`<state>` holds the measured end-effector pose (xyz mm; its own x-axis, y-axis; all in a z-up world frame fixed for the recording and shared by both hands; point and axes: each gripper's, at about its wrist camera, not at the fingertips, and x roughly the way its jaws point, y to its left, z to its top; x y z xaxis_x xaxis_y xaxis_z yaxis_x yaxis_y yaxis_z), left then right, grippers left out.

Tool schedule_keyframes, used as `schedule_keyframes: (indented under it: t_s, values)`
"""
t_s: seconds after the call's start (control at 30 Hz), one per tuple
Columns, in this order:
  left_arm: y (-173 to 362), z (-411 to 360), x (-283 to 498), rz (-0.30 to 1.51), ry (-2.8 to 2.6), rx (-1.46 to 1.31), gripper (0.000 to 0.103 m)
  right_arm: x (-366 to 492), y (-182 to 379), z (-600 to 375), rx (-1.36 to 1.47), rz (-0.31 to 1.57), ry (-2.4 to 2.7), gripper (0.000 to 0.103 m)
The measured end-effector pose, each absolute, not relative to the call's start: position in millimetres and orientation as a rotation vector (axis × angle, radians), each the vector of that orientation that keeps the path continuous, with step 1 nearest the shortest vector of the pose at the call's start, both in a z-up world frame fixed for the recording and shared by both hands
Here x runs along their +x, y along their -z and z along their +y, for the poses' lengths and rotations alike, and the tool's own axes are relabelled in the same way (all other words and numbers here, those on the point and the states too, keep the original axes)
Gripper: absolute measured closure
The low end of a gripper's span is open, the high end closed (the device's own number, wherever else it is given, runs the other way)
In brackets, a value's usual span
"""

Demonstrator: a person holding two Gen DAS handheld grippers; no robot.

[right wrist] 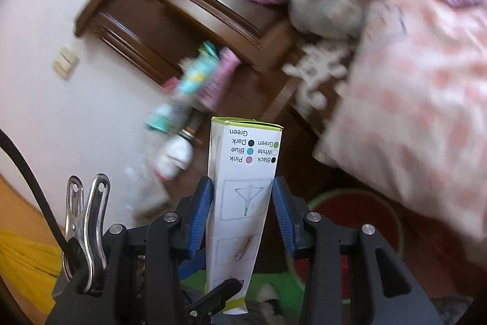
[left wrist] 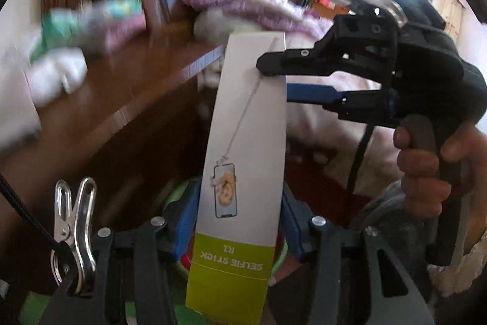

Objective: Collect trash
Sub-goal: 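Close the right gripper on the selfie stick box and lift it, then lower the box into the red bin and open the right gripper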

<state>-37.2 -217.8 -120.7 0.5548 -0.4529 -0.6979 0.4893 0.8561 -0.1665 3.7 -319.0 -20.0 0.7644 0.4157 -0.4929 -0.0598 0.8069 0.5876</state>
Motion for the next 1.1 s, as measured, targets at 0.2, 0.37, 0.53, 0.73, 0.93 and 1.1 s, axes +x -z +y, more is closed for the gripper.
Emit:
schedule_keyframes:
  t_s: [0.2,0.37,0.53,0.73,0.93,1.1]
  values:
    - [181.4,-225.4,-26.1,0.973,0.522,0.02,0.051,29.5,84.0,-324.9,0.529,0.8,-0.262,0.061]
    - [217.4,-219.3,-24.2,1.058,0.49,0.005,0.052,49.3,133.5,-328.1,0.542,0.886,-0.291,0.061]
    - [250.1,-217.8,-14.4,1.153,0.48,-0.011,0.051,64.9,166.5,-329.0,0.534,0.964,-0.29,0.061]
    - [287.3,-225.3,-7.1,1.293,0.461,-0.017,0.05,77.9,209.7,-321.4,0.437,1.075,-0.289,0.061]
    - [293.5,-234.1,4.7,1.347,0.396,0.019,0.051,94.9,253.5,-353.3,0.618,1.175,-0.258,0.066]
    - [300.0,-250.3,22.4,1.406,0.364,0.096,0.051,113.0,279.9,-322.8,0.223,1.379,-0.154,0.073]
